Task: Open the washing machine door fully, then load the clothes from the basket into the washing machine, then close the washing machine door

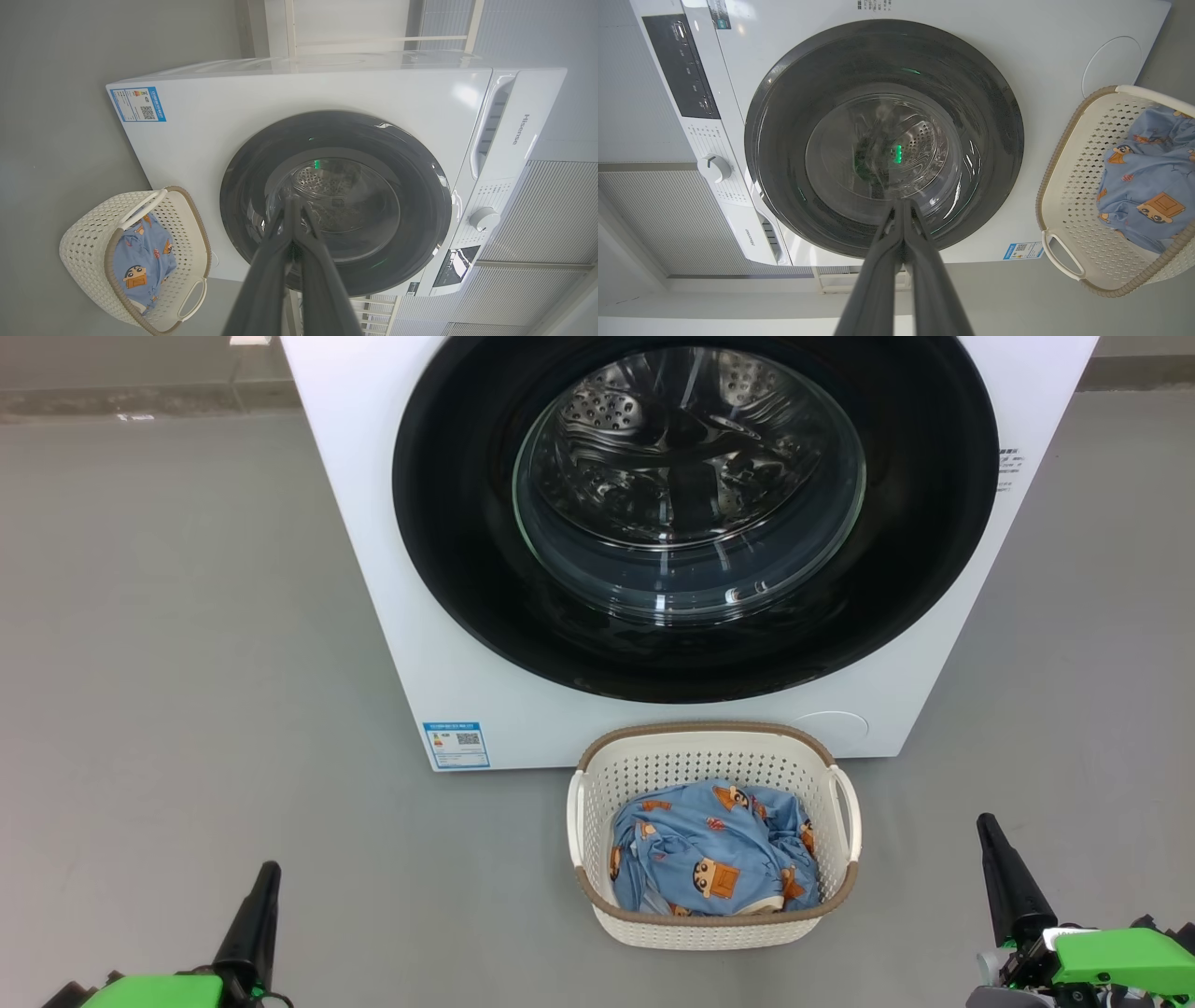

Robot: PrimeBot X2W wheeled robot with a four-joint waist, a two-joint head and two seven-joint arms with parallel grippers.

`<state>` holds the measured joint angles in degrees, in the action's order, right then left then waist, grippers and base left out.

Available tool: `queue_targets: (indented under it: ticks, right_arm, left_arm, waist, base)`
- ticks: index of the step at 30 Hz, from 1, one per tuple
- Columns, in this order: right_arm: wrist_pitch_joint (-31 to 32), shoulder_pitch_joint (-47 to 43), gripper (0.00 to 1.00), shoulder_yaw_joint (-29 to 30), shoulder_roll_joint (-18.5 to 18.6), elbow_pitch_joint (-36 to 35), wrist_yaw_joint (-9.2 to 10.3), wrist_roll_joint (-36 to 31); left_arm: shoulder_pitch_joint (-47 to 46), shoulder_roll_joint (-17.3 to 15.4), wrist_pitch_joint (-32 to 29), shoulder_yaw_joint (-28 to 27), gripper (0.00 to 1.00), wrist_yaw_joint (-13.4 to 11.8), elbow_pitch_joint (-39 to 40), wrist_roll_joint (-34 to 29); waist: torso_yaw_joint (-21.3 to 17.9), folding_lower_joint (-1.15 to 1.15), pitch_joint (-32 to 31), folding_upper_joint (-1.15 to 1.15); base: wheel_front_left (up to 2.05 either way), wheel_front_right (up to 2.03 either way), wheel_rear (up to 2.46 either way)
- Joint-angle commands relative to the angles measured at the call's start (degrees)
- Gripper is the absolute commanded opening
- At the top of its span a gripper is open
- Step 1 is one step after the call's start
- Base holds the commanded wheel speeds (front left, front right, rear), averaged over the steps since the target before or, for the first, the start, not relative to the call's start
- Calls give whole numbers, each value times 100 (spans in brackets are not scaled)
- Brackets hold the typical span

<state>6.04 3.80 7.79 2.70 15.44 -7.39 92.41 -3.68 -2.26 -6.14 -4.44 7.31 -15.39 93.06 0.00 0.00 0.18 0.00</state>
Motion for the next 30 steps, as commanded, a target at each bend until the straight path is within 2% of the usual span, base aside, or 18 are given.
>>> queue_targets:
  ticks: [1,7,8,12,18,22,30]
  right_arm:
    - [45,238,0,-128,23,-142,-10,-25]
    - [45,239,0,-127,22,-142,-10,-25]
    - [-2,0,100,0,0,-1,0,0]
    - [-12,-158,100,-5,-56,256,0,0]
    - [-129,-182,100,-40,-52,169,-1,-63]
    - [-196,-200,100,-48,-49,103,-1,-190]
    - [-330,-210,100,-50,-45,-91,-2,-719]
  left_arm:
    - [-250,-70,-31,-202,0,18,136,-85]
    - [-250,-69,-32,-204,0,18,136,-86]
    - [0,4,1,-1,100,0,-1,-1]
    - [163,98,7,32,100,-2,-242,0]
    - [172,89,125,71,100,-1,-209,-64]
    - [184,84,193,62,100,0,-182,-165]
    - [190,74,328,2,100,1,-98,-589]
  waist:
    - [0,0,0,0]
    - [0,0,0,0]
    - [0,0,0,0]
    - [0,0,1,0]
    - [-2,13,-9,0]
    - [2,1,3,0]
    - [20,0,7,0]
  base:
    - [0,0,0]
    - [0,0,0]
    - [0,0,0]
    - [0,0,0]
    - [0,0,0]
    - [0,0,0]
    - [0,0,0]
